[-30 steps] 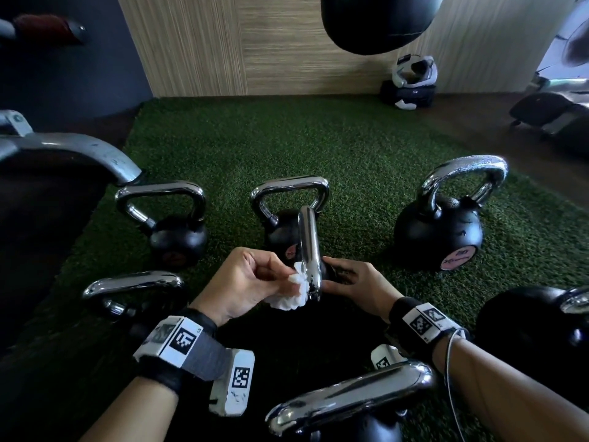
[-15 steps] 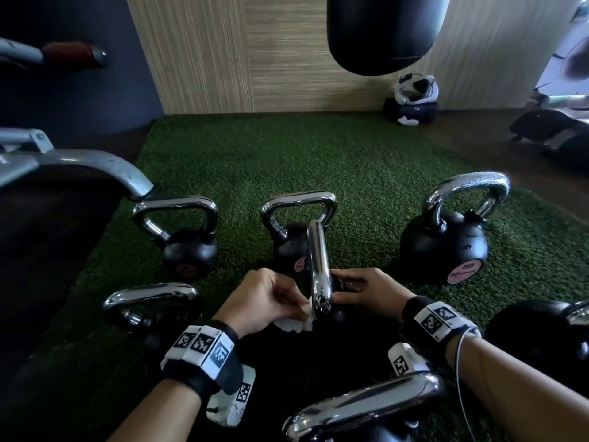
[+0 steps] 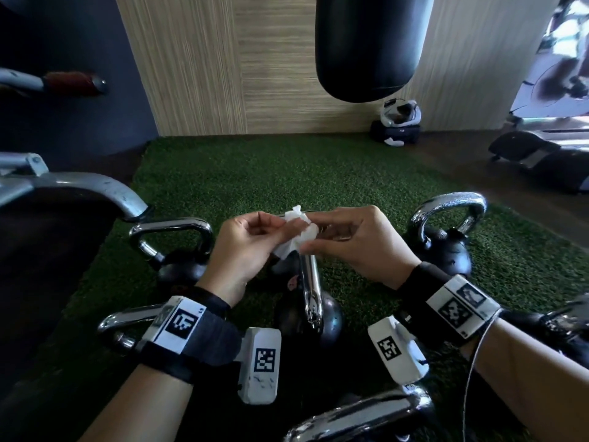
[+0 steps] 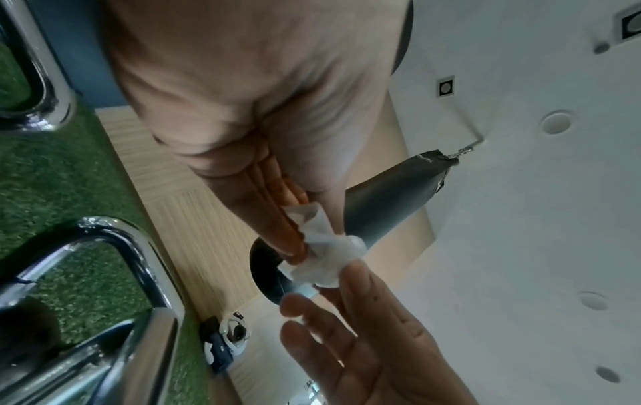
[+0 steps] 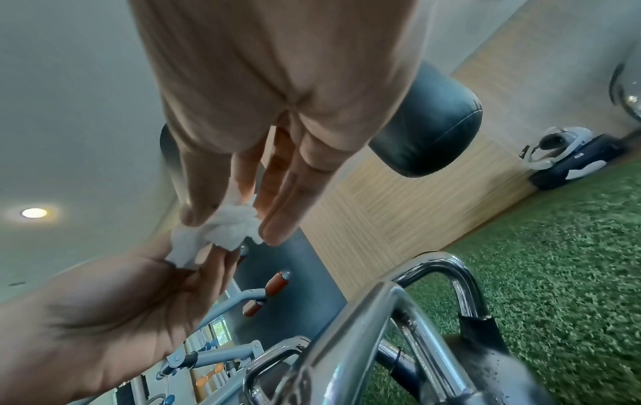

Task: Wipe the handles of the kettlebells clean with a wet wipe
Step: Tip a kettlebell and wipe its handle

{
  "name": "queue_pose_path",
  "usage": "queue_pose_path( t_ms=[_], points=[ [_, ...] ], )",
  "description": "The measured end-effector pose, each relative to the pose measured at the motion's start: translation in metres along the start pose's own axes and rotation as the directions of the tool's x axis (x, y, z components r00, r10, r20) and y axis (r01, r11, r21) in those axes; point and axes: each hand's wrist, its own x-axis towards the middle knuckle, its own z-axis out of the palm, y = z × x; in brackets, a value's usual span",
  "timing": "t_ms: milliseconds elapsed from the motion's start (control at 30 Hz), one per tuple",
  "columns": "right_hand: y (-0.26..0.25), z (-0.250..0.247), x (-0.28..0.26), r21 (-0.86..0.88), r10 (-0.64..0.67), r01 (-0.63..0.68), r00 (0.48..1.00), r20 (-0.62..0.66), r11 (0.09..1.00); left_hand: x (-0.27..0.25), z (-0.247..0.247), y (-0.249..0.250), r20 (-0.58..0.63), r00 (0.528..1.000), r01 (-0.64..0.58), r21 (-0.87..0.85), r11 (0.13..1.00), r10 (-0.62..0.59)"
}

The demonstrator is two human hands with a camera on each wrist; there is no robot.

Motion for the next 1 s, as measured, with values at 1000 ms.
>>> queue_pose_path(
  t_ms=[1000],
  points=[
    [0.155, 0.042, -0.007, -0.097, 0.492, -0.509, 0.857, -0.156, 0.855, -0.03, 0.015, -0.157, 0.355, 0.933, -0.173, 0.587, 0.791, -0.06]
  ],
)
